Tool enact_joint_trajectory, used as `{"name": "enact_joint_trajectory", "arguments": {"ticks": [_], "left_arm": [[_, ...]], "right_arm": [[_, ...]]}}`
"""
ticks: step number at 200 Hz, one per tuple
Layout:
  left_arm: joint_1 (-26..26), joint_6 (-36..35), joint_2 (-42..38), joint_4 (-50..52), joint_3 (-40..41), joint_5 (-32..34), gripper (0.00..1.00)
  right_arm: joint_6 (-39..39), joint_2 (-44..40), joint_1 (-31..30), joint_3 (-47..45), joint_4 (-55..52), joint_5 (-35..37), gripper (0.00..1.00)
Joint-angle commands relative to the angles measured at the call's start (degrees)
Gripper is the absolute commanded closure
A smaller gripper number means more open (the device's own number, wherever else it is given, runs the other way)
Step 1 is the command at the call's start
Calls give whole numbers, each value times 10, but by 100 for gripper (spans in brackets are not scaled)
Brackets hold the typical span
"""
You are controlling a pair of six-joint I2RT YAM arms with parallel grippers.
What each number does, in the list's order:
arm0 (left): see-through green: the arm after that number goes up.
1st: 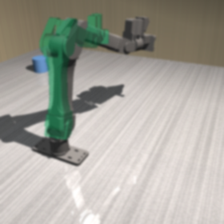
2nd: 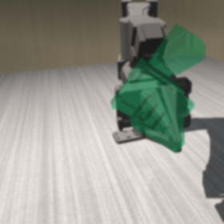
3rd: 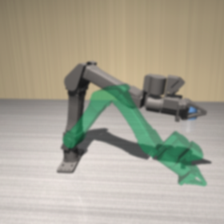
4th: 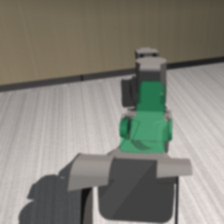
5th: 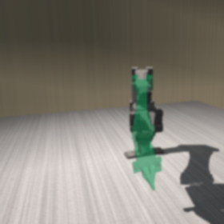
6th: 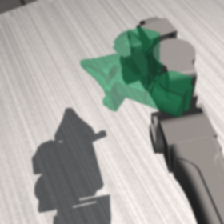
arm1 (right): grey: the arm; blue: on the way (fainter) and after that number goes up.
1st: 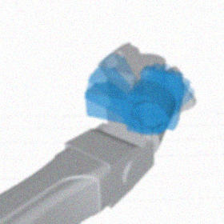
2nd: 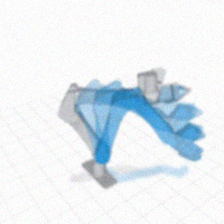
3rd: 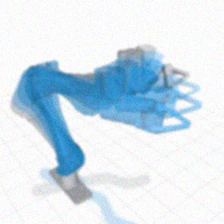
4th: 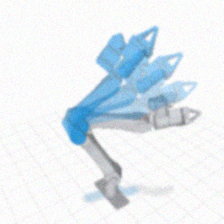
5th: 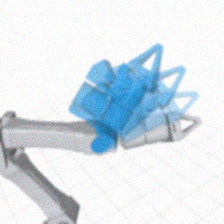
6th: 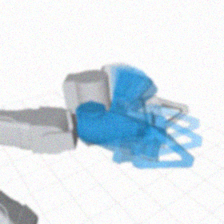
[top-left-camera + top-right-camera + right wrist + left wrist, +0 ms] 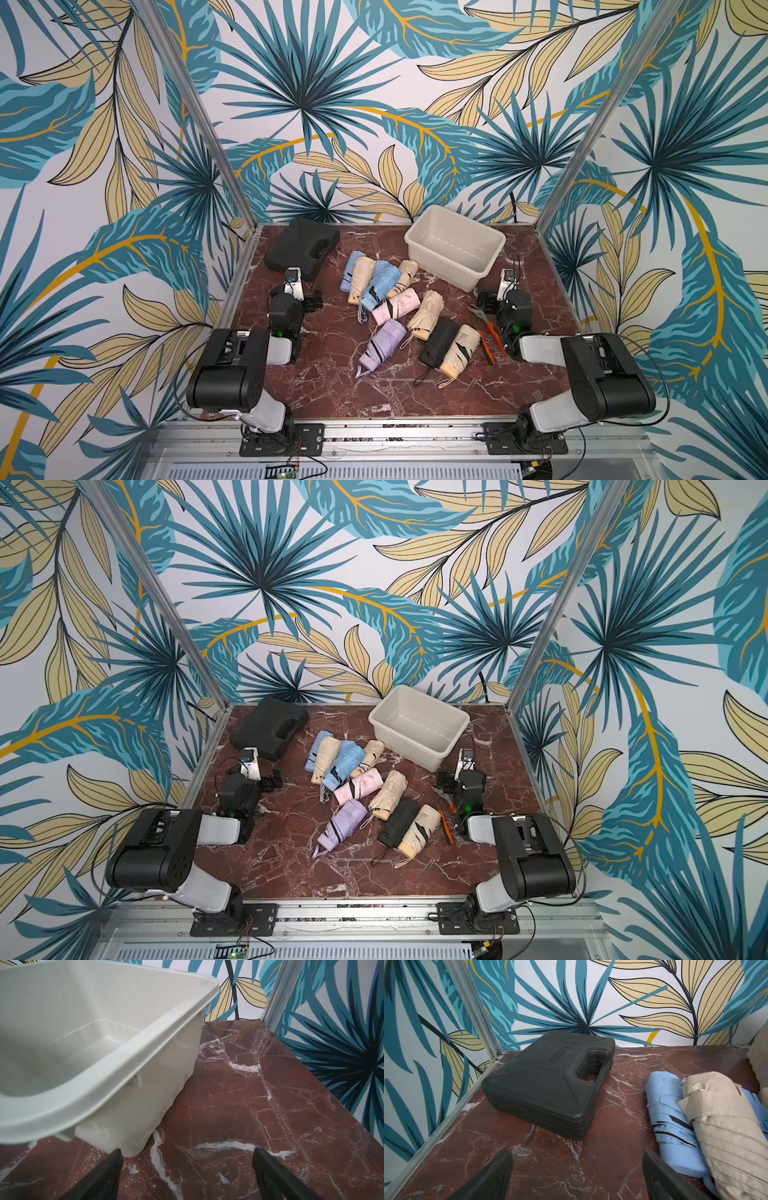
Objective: Put the umbrella into the storage box
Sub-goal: Adjust the storage box at the center of the board.
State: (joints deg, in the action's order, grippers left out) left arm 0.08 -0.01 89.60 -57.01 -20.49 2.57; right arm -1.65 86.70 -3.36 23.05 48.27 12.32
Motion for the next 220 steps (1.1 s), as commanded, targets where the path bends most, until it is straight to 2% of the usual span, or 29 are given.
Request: {"name": "enact_joint_trajectory", "arguments": {"ticks": [1,113,142,180,204,220], "left_arm": [[4,-1,2,7,-5,4,0],[12,6,2,16,-10,-9,0],[12,3,-7,-21,13,-10,0],[11,13,-110,34,37,34,0],[12,26,-202,143,28,66,0],[13,54,-261,247,7,95,0]], "right_arm": [[5,-3,3,3,10,-6,0],[3,-4,3,3,9,-7,1],[4,-39,3,0,-13,-4,1],[-9,-167,3,-14,-115,26,1],[-60,-255,2,-20,-196,75,1],[-118,-301,3,0,-304,123,0]]}}
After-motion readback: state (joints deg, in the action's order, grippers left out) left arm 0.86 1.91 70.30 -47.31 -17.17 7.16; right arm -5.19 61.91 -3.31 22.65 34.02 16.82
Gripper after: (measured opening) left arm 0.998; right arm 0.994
